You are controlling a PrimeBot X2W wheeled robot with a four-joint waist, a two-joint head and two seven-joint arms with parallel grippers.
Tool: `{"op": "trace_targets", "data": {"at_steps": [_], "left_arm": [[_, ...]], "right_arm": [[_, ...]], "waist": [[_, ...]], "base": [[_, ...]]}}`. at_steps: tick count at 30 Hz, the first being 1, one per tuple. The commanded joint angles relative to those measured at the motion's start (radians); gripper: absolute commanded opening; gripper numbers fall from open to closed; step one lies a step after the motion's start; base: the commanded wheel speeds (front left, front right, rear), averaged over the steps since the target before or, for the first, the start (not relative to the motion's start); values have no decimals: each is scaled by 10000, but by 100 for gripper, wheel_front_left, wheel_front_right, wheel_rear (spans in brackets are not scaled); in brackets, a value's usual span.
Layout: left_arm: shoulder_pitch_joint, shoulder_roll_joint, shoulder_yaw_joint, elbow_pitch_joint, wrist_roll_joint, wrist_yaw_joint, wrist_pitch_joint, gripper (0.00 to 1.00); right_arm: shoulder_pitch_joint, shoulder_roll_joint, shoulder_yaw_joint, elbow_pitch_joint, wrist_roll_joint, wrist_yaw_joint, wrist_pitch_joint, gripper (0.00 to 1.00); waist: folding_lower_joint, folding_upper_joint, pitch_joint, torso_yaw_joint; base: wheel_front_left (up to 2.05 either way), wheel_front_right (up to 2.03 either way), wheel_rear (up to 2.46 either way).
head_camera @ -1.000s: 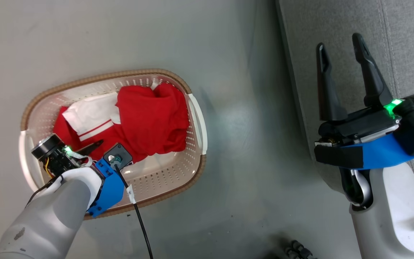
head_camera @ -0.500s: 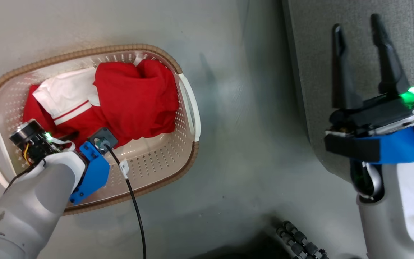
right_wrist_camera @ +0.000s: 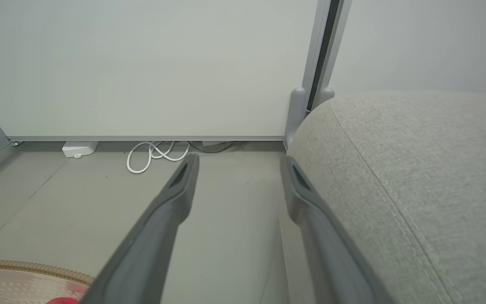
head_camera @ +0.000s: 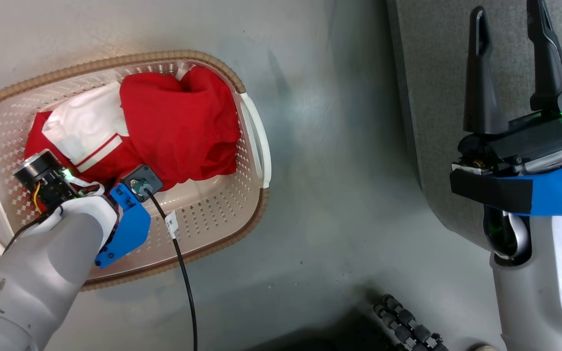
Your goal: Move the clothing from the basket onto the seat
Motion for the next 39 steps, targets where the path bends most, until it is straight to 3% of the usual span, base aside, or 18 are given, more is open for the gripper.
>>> {"op": "trace_targets", "data": {"at_steps": [1,12,26,39], "left_arm": [[-75,-45,-26,-51,38,3,-99,0],[89,-839,-27,40,-640,3,-1752,0],[458,-1812,472,92,-1546,65,-3594,0],[1536,-1413,2042,-2544,-1760,611,-3679,0]], "right_arm": [[-55,-3,-19,35,-10,1,-7,100],[343,-6,-171,343,-496,1,-7,100],[1539,-6,-351,953,-1026,1,-7,100],[2923,-14,-465,1597,-1032,1,-7,100]], "waist": [[-1,0,-93,45],[-1,0,-1457,888],[-1,0,-4247,2158],[-1,0,-6600,2849]], "base": [[0,0,0],[0,0,0],[0,0,0],[0,0,0]]}}
